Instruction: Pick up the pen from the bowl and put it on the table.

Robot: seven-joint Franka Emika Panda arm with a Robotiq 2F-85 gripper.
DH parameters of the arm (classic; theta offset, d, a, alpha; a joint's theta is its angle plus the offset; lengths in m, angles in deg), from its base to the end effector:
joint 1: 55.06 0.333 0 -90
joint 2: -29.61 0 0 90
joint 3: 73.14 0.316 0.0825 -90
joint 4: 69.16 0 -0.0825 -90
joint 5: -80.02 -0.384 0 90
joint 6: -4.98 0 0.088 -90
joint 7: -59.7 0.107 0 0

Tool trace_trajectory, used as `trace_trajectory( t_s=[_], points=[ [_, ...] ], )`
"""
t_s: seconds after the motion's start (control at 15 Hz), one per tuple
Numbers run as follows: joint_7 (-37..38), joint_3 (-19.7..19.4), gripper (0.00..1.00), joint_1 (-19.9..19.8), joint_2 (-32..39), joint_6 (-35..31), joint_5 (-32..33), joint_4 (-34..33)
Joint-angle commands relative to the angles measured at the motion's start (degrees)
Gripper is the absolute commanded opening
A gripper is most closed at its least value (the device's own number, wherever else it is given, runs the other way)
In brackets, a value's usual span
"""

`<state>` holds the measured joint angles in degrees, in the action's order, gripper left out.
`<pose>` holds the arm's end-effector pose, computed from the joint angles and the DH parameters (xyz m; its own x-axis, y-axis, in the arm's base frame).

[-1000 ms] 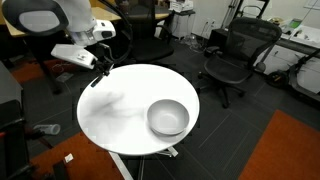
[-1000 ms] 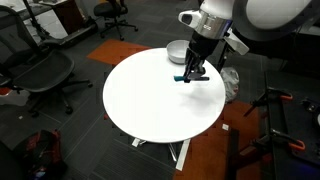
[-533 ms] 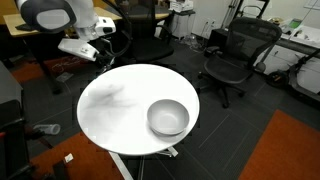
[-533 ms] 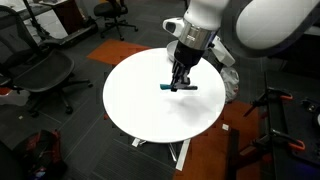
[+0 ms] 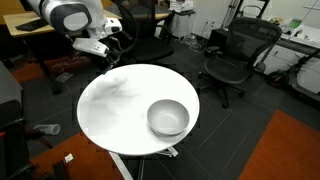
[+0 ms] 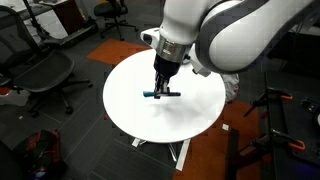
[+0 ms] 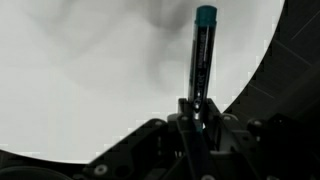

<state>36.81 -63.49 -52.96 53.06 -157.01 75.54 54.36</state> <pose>0.5817 0.1153 0.2355 0.8377 0.4693 0.2793 0.4889 -0.8723 -0.0007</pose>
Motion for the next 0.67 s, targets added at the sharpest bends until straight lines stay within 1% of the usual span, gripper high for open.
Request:
trace_trajectory(
  t_s=[0.0,0.33,0.6],
  points=[
    [4.5,-0.3,0.05,1.6,5.1,0.5,3.4,-6.1],
    [8.8,-0.5,0.05,4.5,10.1,0.8,5.8,-11.4],
    [10.6,-0.9,0.05,6.3,13.7,1.5,6.7,-15.1]
  ],
)
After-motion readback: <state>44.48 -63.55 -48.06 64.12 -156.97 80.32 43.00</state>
